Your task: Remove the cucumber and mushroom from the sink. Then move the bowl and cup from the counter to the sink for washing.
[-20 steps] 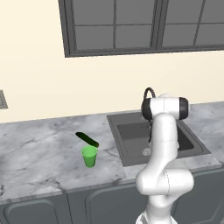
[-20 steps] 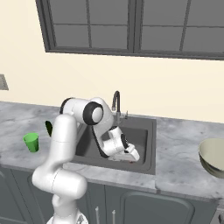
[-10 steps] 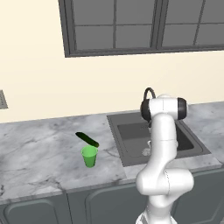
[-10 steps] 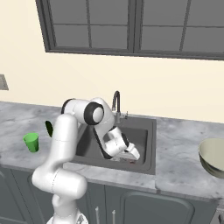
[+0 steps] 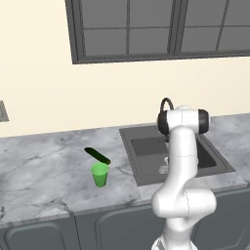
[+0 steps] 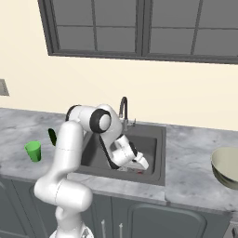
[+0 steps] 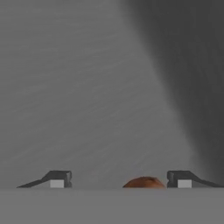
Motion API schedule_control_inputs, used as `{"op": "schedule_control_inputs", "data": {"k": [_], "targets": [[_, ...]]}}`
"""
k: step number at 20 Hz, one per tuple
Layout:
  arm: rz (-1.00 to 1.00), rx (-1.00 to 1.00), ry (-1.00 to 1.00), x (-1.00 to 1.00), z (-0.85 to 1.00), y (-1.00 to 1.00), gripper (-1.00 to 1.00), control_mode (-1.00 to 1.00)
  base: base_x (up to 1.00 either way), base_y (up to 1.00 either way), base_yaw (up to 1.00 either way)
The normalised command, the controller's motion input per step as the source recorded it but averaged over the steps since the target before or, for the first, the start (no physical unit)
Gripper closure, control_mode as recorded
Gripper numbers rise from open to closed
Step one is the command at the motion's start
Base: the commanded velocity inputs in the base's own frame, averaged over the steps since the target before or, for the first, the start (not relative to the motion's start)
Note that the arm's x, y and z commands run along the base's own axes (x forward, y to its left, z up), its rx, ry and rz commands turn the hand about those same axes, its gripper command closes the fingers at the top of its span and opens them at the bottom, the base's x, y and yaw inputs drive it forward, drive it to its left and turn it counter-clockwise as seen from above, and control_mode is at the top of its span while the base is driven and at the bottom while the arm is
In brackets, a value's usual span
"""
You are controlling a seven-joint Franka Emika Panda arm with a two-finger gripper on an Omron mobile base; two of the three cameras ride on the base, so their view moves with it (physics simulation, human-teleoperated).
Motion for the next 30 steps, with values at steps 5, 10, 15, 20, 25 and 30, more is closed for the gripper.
{"op": "schedule_control_inputs", "data": {"k": [5,10,15,20,25,30], "targets": [[-0.04,0.00,0.00,-0.18,-0.13,-0.12,-1.00,-1.00,0.00,0.00,0.00],[-0.10,0.00,0.00,-0.15,-0.05,-0.01,-1.00,-1.00,0.00,0.00,0.00],[-0.10,0.00,0.00,-0.14,0.00,0.00,-1.00,-1.00,0.00,0.00,0.00],[-0.11,0.00,0.00,-0.13,0.00,0.00,-1.00,-1.00,0.00,0.00,0.00],[-0.08,0.00,0.00,-0.11,-0.07,-0.06,-1.00,-1.00,0.00,0.00,0.00],[-0.03,0.00,0.00,-0.03,-0.15,-0.08,-1.00,-1.00,0.00,0.00,0.00]]}}
